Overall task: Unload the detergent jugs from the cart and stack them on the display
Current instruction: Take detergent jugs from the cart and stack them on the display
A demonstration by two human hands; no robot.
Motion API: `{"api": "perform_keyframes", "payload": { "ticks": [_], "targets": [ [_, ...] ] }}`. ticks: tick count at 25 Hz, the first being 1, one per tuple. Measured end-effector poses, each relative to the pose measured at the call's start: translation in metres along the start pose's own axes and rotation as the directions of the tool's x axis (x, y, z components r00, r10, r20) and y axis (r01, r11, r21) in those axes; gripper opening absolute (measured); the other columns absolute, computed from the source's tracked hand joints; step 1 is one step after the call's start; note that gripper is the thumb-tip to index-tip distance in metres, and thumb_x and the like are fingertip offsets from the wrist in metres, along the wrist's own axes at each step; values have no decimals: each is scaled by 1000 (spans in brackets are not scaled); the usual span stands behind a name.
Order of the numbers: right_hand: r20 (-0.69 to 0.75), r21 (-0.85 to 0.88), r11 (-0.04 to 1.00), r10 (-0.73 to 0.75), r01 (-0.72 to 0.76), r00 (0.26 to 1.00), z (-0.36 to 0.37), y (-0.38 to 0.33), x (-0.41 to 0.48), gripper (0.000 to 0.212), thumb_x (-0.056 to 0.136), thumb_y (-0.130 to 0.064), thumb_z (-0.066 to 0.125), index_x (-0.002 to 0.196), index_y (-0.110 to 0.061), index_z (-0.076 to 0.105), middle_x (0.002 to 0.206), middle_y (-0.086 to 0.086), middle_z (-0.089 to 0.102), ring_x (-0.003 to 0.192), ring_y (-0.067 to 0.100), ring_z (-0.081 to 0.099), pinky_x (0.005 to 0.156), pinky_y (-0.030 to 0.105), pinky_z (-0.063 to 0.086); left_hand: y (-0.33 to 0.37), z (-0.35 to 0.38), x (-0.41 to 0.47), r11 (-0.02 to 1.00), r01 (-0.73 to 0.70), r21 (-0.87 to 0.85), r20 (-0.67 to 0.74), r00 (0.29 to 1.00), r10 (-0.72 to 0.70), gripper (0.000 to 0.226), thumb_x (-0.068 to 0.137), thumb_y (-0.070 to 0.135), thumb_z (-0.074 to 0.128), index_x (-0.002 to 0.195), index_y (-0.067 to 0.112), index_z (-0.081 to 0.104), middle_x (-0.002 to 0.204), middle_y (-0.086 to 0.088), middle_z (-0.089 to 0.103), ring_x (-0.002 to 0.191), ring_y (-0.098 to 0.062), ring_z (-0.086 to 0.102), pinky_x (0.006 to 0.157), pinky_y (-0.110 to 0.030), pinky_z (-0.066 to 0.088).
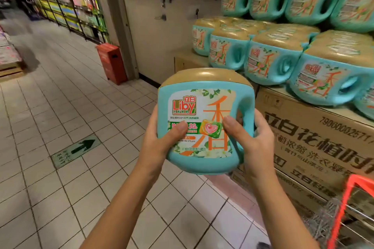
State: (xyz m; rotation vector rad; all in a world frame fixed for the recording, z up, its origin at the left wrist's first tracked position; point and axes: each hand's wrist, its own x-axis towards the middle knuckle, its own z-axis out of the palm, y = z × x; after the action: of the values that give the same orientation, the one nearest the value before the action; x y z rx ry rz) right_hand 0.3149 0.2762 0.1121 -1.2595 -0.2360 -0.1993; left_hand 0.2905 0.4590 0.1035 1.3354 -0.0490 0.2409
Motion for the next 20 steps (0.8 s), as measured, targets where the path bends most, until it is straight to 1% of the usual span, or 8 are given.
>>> {"api": "perform_keyframes", "payload": {
  "ticks": [2, 4, 7, 9, 12, 15, 17, 20],
  "targets": [
    [-33, -18, 1000, -20, 19, 999, 19, 15, 26, 60, 59, -36, 81, 110, -12, 62, 85, 11, 66, 73, 28, 64, 58, 34, 58, -3, -22, 34, 997, -42, 58, 1, 999, 42, 70, 60, 43, 81, 123, 27, 55, 103, 0, 75, 86, -21, 74, 61, -25, 58],
    [-49, -15, 999, -43, 43, 998, 32, 31, 55, 61, 58, -36, 81, 112, -16, 61, 87, 14, 67, 75, 31, 64, 61, 36, 60, -4, -37, 72, 992, -73, 106, 39, 997, 69, 63, 63, 41, 79, 121, 28, 56, 104, 2, 74, 88, -20, 74, 62, -24, 58],
    [-83, -58, 996, -67, 62, 994, 52, 57, 114, 72, 53, -39, 84, 118, -21, 58, 104, 31, 62, 86, 48, 64, 70, 55, 58, -8, -54, 142, 986, -94, 140, 64, 994, 86, 61, 65, 35, 83, 118, 25, 56, 100, 6, 75, 86, -14, 74, 62, -20, 57],
    [-97, -97, 992, -88, 79, 991, 66, 72, 160, 77, 52, -42, 85, 120, -21, 57, 104, 34, 61, 85, 50, 62, 72, 57, 57, -11, -61, 194, 988, -94, 121, 90, 992, 83, 64, 65, 35, 79, 122, 22, 53, 100, 7, 75, 86, -13, 74, 62, -19, 57],
    [-107, -127, 987, -114, 100, 988, 84, 89, 230, 76, 51, -45, 85, 119, -26, 58, 96, 24, 62, 80, 37, 58, 74, 57, 57, -13, -73, 273, 991, -86, 105, 105, 992, 75, 59, 67, 26, 76, 121, 24, 53, 99, 7, 75, 86, -12, 73, 63, -19, 56],
    [-88, -189, 976, -128, 110, 988, 99, 103, 286, 83, 51, -47, 86, 125, -25, 54, 117, 8, 64, 107, 29, 63, 87, 53, 54, -19, -81, 338, 994, -79, 76, 119, 990, 70, 64, 63, 27, 82, 119, 28, 52, 100, 8, 75, 87, -13, 74, 62, -21, 57],
    [-102, -278, 954, -145, 111, 984, 106, 114, 317, 86, 51, -54, 85, 126, -26, 53, 123, 0, 62, 116, 20, 60, 94, 49, 52, -26, -89, 376, 995, -78, 58, 123, 990, 70, 73, 56, 32, 87, 119, 27, 51, 100, 8, 75, 87, -14, 74, 62, -21, 57],
    [-127, -467, 879, -176, 98, 976, 113, 127, 357, 80, 46, -65, 81, 117, -37, 57, 117, -11, 64, 113, 13, 58, 93, 45, 52, -37, -100, 433, 992, -105, 64, 160, 983, 94, 87, 45, 48, 91, 119, 28, 50, 100, 11, 74, 88, -12, 73, 63, -21, 57]
  ]
}}
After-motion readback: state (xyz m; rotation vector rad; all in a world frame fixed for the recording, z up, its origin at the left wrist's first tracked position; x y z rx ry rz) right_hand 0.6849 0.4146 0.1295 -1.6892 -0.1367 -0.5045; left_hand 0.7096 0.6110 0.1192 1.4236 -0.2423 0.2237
